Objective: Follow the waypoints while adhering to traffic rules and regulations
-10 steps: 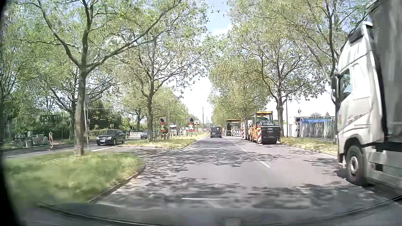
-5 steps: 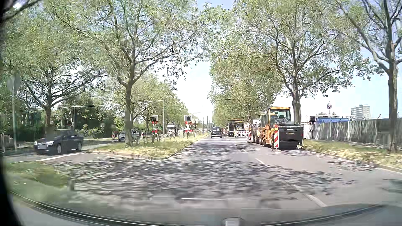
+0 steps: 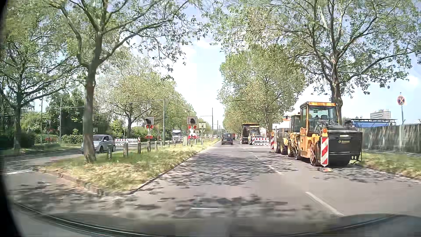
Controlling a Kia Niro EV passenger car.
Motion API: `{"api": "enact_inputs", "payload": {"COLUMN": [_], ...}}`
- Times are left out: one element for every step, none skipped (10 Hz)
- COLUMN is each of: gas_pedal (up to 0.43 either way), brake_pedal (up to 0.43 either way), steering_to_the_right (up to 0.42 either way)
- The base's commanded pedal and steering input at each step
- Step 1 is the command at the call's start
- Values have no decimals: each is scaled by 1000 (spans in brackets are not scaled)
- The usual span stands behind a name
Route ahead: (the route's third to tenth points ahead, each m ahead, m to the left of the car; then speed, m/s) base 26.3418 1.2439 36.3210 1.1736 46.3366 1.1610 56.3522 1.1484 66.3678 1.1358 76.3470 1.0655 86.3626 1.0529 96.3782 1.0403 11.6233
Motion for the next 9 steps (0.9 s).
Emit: {"api": "enact_inputs", "payload": {"gas_pedal": [118, 118, 118, 118, 118, 110, 110, 110, 110], "brake_pedal": [30, 30, 30, 30, 30, 30, 30, 30, 30], "steering_to_the_right": [-1, -1, -1, -1, 0, 0, 0, 1, 1]}}
